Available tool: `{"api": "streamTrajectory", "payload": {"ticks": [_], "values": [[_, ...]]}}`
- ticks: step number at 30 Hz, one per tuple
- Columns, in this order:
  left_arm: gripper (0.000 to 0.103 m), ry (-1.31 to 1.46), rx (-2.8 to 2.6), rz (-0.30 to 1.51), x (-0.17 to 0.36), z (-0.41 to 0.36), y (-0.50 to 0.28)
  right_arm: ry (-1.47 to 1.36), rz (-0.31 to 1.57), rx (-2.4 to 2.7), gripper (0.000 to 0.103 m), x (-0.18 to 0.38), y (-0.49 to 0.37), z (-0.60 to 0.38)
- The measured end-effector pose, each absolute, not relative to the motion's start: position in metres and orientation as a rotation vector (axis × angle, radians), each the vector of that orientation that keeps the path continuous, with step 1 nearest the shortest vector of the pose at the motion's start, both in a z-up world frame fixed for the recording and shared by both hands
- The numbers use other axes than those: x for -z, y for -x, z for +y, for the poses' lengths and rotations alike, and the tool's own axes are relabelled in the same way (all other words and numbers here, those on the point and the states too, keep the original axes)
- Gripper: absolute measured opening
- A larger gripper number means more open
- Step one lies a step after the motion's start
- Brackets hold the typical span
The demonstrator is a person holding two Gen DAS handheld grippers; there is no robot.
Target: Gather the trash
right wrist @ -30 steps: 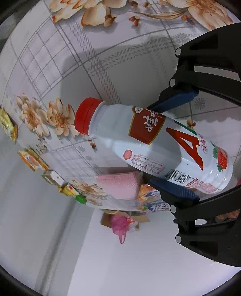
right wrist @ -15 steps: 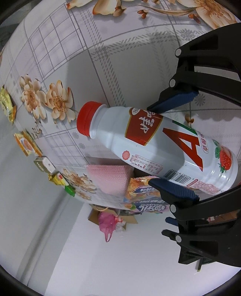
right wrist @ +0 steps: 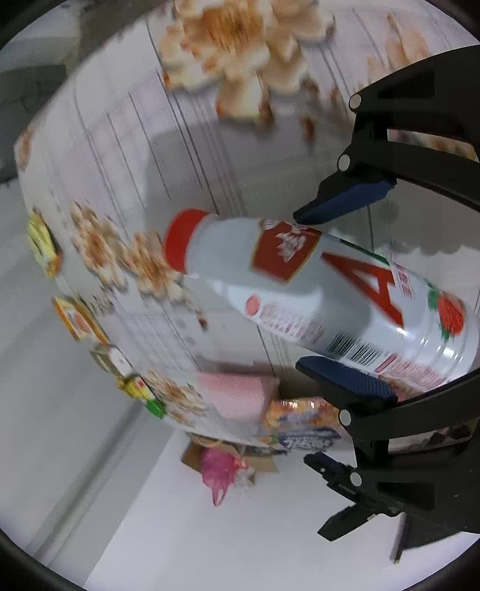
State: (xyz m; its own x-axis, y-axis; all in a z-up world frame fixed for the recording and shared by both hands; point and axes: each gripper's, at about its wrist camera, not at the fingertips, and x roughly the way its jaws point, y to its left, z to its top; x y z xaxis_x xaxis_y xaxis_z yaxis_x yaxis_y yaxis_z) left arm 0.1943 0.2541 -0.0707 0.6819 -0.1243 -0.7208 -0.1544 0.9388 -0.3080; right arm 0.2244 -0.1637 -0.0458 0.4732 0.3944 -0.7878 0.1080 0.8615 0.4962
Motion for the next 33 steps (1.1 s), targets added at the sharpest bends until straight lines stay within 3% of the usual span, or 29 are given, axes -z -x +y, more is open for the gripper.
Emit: {"api": "streamTrajectory", "payload": {"ticks": [10, 19, 33], "values": [[0.045, 0.245, -0.051, 0.854, 0.077, 0.242, -0.199, -0.495, 0.894, -0.105, 0.075, -0.001, -0.199, -0.183], [0.044, 0.234, -0.035, 0.881, 0.083, 0.237, -0.201, -0.536, 1.092, -0.416, 0.075, 0.027, -0.244, -0.086], [0.044, 0.24, -0.014, 0.879, 0.084, 0.238, -0.202, -0.374, 1.142, -0.363, 0.063, 0.031, -0.273, -0.062]]}}
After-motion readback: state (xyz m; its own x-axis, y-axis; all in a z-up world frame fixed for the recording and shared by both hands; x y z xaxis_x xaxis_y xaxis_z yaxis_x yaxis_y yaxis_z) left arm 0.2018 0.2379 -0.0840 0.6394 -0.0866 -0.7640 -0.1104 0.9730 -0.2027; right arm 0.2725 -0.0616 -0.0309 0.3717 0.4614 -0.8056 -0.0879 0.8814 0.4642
